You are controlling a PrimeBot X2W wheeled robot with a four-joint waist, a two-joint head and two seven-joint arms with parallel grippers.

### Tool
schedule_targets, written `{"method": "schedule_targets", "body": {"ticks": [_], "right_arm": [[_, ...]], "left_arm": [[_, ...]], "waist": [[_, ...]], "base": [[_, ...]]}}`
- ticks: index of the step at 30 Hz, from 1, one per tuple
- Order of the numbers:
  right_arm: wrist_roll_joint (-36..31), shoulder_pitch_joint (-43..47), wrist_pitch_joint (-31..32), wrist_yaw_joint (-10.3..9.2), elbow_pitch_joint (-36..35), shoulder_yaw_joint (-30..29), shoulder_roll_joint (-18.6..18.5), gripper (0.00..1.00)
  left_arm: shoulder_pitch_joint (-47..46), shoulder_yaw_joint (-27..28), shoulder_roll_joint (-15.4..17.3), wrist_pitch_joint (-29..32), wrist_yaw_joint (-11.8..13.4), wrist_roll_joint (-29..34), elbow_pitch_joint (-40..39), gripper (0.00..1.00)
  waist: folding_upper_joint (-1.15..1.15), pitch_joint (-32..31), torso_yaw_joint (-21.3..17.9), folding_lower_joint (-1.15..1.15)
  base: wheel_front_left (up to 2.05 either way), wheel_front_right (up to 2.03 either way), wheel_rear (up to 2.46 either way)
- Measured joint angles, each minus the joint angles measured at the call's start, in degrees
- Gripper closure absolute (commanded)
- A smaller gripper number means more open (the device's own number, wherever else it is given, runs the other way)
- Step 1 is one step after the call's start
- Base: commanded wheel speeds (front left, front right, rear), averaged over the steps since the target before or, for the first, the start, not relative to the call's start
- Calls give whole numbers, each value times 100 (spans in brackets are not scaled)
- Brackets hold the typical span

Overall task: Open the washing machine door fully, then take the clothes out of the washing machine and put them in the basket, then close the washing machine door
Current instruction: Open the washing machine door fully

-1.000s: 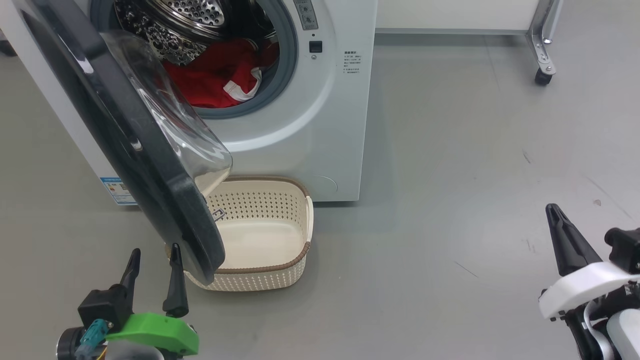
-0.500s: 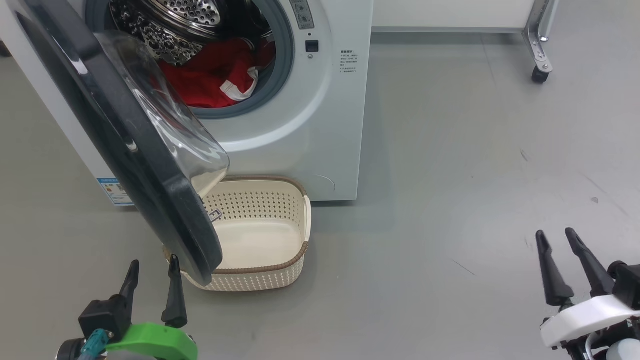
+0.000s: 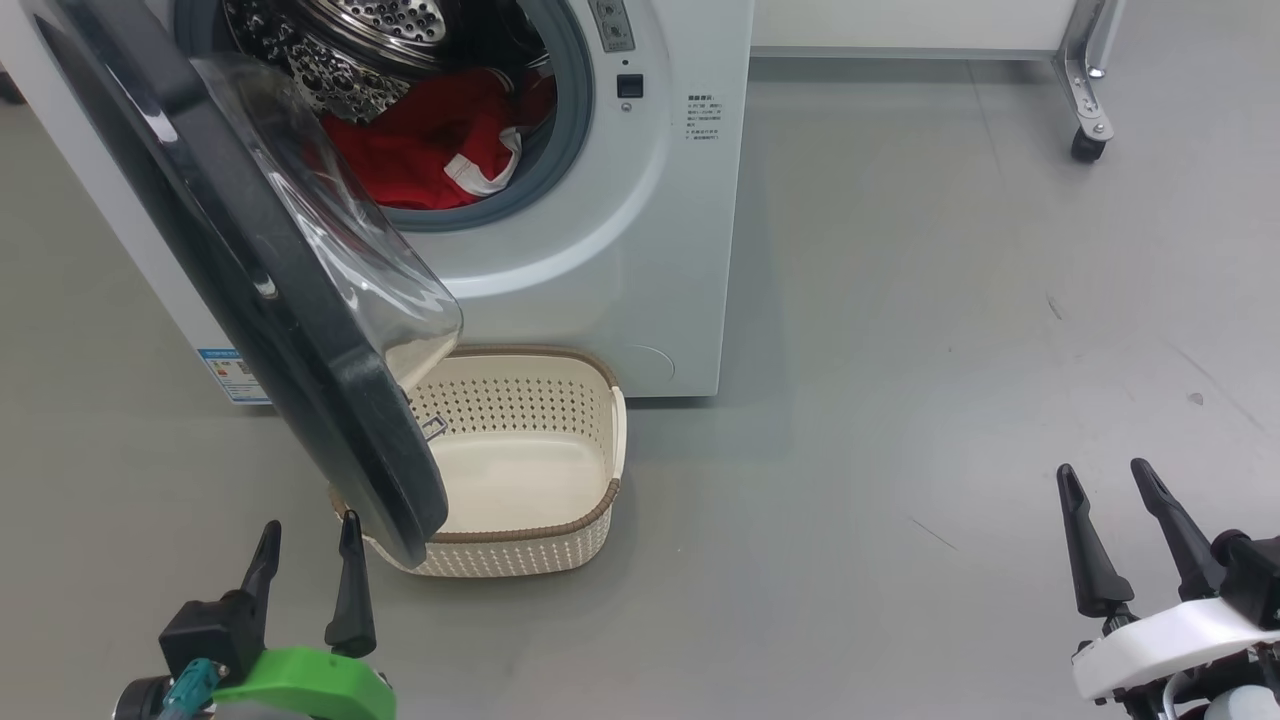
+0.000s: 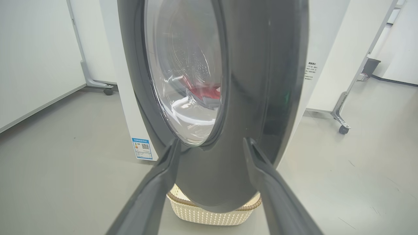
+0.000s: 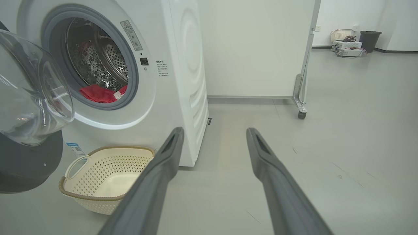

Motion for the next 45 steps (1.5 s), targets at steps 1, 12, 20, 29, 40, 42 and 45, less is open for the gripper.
{"method": "schedule_targets", "body": {"ticks": [1, 12, 20, 29, 40, 42, 45], "right_arm": [[-4, 2, -1, 0, -13, -14, 12, 0], [-101, 51, -5, 19, -120, -156, 148, 0], [-198, 57, -7, 78, -170, -256, 172, 0], [-271, 142, -7, 153, -175, -308, 271, 0], [-354, 160, -7, 211, -175, -378, 352, 0], [-361, 169, -7, 224, -175, -391, 359, 0], [-406, 171, -7, 255, -172, -403, 388, 0]], "left_arm": [[0, 2, -1, 0, -1, 0, 12, 0], [0, 45, -15, 0, -43, 44, 13, 0], [-1, 80, -21, 0, -90, 76, 12, 0], [-1, 80, -30, 0, -132, 86, 34, 0], [-1, 86, -33, 0, -145, 127, 66, 0], [-1, 86, -33, 0, -145, 127, 66, 0], [-1, 86, -33, 0, -145, 126, 66, 0]], "waist": [[0, 1, 4, 0], [0, 44, 41, 0], [0, 63, 60, 0], [0, 48, 80, 0], [0, 32, 100, 0], [0, 28, 105, 0], [0, 18, 111, 0]], "base": [[0, 0, 0], [0, 0, 0], [0, 0, 0], [0, 0, 0], [0, 0, 0], [0, 0, 0], [0, 0, 0]]}}
